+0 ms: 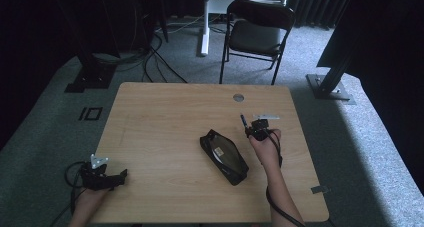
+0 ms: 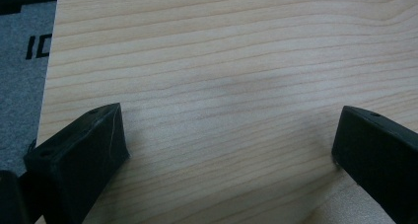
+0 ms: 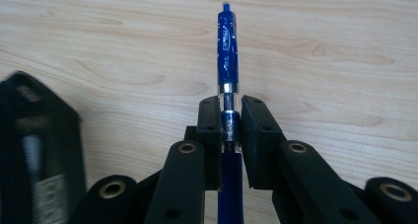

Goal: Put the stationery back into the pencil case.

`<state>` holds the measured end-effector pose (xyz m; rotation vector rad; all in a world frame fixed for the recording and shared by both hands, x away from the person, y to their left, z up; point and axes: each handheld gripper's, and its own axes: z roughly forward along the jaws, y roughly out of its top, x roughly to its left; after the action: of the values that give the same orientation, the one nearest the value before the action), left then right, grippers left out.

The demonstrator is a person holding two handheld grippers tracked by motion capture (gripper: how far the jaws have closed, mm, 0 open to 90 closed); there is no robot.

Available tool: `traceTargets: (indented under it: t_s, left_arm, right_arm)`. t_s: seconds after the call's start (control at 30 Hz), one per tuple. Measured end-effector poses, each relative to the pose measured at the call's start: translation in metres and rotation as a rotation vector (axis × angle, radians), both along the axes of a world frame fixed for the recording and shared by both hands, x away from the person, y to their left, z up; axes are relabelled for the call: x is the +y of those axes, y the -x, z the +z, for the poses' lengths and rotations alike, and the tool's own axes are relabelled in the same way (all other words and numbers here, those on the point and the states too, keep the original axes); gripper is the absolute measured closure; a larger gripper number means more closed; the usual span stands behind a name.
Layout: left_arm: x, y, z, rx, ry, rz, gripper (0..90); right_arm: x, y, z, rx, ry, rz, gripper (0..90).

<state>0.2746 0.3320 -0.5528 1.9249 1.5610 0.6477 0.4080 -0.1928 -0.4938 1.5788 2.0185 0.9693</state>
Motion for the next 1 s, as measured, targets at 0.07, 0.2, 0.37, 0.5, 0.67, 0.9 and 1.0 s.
traceTargets:
  t_s: [0.07,0.2,0.37,0.5,0.67,0.9,1.0]
  left_arm:
    - [0.000,0.000,0.000,0.001,0.000,0.000,0.4]
    - [0.000,0.000,0.000,0.001,0.000,0.000,0.4]
    - [0.000,0.000,0.000,0.001,0.000,0.000,0.4]
    - [0.000,0.000,0.000,0.000,0.000,0.000,0.4]
    - [0.000,0.000,0.000,0.000,0.000,0.000,0.4]
    - [0.000,0.000,0.000,0.000,0.000,0.000,0.4]
    - [0.000,0.000,0.000,0.001,0.000,0.000,0.4]
  right_arm:
    - [0.000,0.004,0.005,-0.013,-0.005,0.010,79.5]
    - [0.002,0.011,0.014,-0.037,-0.022,0.037,79.5]
    - [0.004,0.020,0.022,-0.070,-0.039,0.061,79.5]
    - [0.008,0.028,0.029,-0.083,-0.058,0.090,79.5]
    - [0.015,0.038,0.038,-0.099,-0.070,0.132,79.5]
    - [0.024,0.050,0.047,-0.124,-0.091,0.184,79.5]
    - [0.027,0.054,0.049,-0.128,-0.101,0.203,79.5]
